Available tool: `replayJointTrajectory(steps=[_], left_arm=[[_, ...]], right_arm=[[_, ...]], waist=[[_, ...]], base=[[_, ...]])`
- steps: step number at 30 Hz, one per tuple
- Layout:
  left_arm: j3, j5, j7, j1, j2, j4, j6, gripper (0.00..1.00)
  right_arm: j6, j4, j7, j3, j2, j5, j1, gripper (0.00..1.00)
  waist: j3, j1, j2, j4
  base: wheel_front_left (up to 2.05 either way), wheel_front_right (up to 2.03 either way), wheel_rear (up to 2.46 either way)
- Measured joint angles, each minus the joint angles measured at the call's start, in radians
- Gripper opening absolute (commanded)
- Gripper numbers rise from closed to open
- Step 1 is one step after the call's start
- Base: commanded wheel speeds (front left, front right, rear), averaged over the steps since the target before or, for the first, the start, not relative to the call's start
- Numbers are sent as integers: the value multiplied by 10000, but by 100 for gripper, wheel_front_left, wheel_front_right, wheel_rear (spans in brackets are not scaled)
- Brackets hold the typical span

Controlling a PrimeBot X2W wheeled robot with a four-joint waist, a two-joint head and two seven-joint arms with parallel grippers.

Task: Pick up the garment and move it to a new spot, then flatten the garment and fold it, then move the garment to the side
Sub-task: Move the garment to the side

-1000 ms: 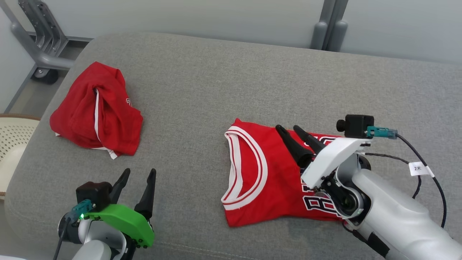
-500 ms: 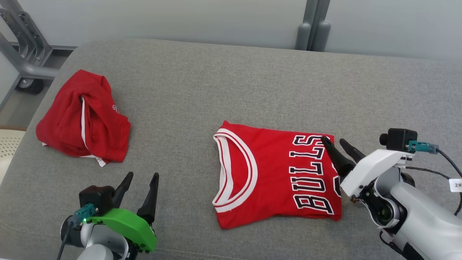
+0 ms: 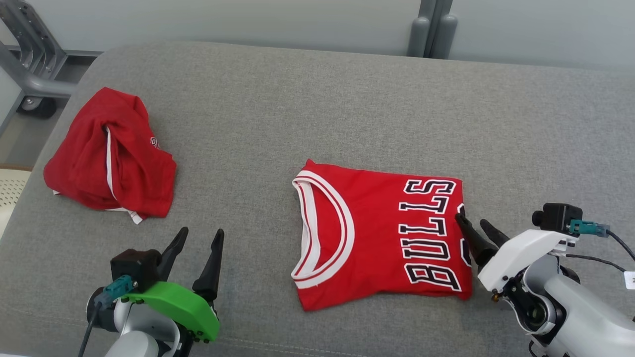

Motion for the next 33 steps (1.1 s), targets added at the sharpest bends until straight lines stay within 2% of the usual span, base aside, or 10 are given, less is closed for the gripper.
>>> replayJointTrajectory(steps=[19,26,27,28,29,30,33], left_arm=[[-40,0,88,-14,10,-58,88,100],[-40,2,102,-14,12,-81,90,100],[-40,2,102,-14,12,-84,90,100],[-40,2,104,-14,12,-90,92,100],[-40,2,104,-14,12,-98,105,100],[-40,2,104,-14,12,-102,150,100],[-40,2,104,-14,12,-105,176,100]], right_arm=[[31,757,194,-109,556,594,31,100],[213,953,224,-151,788,677,6,100],[249,961,224,-144,802,677,2,55],[314,968,224,-142,815,675,0,23],[336,982,222,-144,825,673,-4,3],[378,1005,222,-142,826,671,-9,0],[458,1106,222,-132,846,671,-17,0]], waist=[[263,0,0,385],[285,0,0,437],[287,0,0,444],[290,0,0,450],[292,0,0,457],[293,0,0,463],[295,0,0,479]], base=[[0,0,0],[0,0,0],[0,0,0],[0,0,0],[0,0,0],[0,0,0],[0,0,0]])
